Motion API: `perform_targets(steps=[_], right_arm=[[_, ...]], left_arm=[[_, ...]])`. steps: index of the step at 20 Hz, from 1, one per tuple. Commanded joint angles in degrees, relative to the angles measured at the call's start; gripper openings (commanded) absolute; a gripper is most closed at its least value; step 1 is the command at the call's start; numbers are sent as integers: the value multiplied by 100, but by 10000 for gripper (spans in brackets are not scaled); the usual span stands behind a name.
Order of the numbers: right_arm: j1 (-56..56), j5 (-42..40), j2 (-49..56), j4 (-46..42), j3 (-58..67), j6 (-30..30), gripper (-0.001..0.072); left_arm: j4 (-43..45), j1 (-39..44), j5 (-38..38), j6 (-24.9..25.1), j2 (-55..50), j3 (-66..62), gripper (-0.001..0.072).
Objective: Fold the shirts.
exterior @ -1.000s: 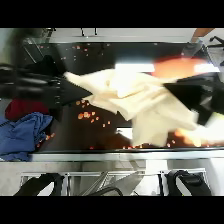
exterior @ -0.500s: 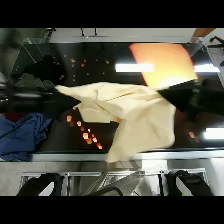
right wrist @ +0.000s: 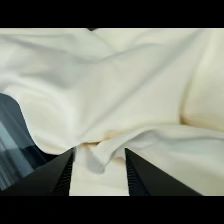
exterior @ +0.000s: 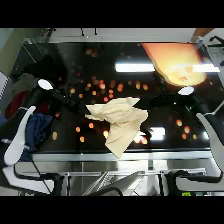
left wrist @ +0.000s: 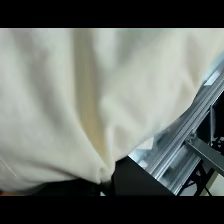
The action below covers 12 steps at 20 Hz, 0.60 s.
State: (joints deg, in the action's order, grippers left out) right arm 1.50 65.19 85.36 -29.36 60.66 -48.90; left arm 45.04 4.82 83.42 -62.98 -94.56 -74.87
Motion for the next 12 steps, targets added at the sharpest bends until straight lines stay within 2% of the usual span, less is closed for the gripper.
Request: perform_targets(steps=[1, 2, 3, 5, 8, 9, 10, 12], right_arm=[[-68, -435, 737, 317, 146, 264, 427], [-190, -354, 686, 293, 264, 236, 428], [-378, -225, 581, 256, 345, 179, 427], [-881, -48, 260, -44, 389, -173, 428], [-1558, 133, -81, -992, 210, -758, 439], [-1661, 192, -107, -1119, 13, -815, 491], [-1690, 225, -105, -1128, -216, -815, 602], [-1622, 63, -103, -1163, -743, -754, 614]], left_arm=[[-13, -151, 422, 92, -1322, -964, 120], [-7, -153, 619, 57, -1480, -1235, 522], [11, -164, 763, -59, -1585, -1471, 681], [55, -234, 896, -96, -1644, -1812, 666], [168, -378, 909, -118, -1639, -2026, 666], [201, -444, 901, -129, -1641, -1991, 666], [170, -507, 850, -142, -1639, -1867, 666], [131, -551, 590, -140, -1639, -1488, 666]])
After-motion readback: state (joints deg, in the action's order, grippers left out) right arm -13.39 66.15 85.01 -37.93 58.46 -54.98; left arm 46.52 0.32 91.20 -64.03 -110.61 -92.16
